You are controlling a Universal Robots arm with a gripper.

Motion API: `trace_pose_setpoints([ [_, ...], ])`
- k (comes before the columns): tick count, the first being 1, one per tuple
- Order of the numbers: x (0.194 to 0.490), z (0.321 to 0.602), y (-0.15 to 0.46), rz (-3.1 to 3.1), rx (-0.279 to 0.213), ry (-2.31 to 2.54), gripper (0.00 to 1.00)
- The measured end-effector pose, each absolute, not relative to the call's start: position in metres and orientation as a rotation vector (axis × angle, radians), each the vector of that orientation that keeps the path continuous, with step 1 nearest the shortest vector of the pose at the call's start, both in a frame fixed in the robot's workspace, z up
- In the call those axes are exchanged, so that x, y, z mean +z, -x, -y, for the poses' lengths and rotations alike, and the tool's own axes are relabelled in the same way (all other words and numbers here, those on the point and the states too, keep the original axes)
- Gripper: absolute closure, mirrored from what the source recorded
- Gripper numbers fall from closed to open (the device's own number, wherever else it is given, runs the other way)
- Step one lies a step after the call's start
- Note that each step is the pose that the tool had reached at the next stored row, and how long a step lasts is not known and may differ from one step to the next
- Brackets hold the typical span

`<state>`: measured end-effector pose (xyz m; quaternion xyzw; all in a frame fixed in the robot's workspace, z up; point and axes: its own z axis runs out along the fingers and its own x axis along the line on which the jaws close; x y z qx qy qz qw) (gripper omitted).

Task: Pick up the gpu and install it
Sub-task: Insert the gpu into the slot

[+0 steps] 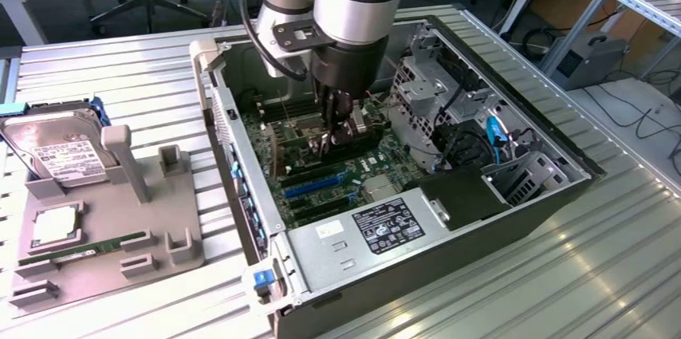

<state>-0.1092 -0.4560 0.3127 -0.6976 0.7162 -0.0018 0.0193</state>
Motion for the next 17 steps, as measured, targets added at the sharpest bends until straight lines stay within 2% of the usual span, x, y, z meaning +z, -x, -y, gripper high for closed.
trace_pose_setpoints([
  [17,0.295,0.459,0.115,-2.223,-0.007,2.165,0.73],
])
